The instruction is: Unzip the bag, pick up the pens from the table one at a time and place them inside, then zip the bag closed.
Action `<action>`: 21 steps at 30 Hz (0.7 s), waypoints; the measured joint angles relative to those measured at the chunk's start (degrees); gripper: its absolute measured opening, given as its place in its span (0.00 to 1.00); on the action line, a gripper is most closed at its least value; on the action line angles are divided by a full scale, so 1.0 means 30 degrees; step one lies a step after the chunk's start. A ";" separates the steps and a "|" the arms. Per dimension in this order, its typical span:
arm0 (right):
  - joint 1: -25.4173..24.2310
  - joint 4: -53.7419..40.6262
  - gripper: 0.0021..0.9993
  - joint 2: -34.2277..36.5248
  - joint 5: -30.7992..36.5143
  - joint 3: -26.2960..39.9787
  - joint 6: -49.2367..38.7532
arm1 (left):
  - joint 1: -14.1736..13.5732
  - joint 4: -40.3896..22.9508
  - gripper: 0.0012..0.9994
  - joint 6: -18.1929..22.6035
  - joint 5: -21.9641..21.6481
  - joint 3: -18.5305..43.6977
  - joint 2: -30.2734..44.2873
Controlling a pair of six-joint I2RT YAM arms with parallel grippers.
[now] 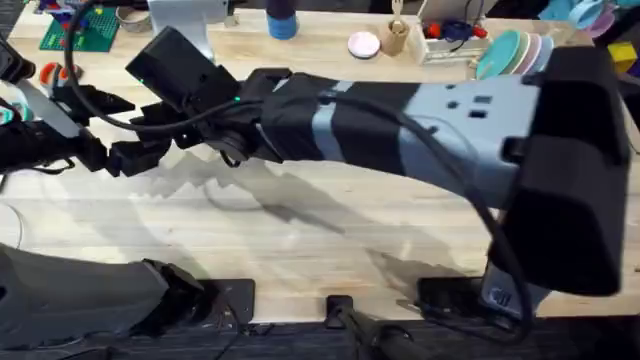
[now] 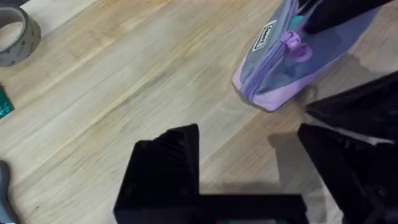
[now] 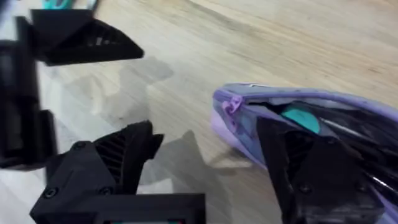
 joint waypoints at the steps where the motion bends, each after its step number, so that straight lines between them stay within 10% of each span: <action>1: -0.0030 0.0032 1.00 0.0188 0.0082 0.0041 0.0027 | 0.0000 0.0000 0.99 -0.0001 0.0000 0.0000 0.0000; 11: -0.0541 0.0956 0.81 0.1466 0.1051 0.0164 0.1019 | 0.0000 0.0000 0.99 -0.0007 0.0000 0.0000 0.0000; 21: -0.1042 0.0772 0.25 0.1493 0.1389 0.0164 0.2136 | 0.0000 0.0000 0.99 0.0000 0.0000 0.0000 0.0000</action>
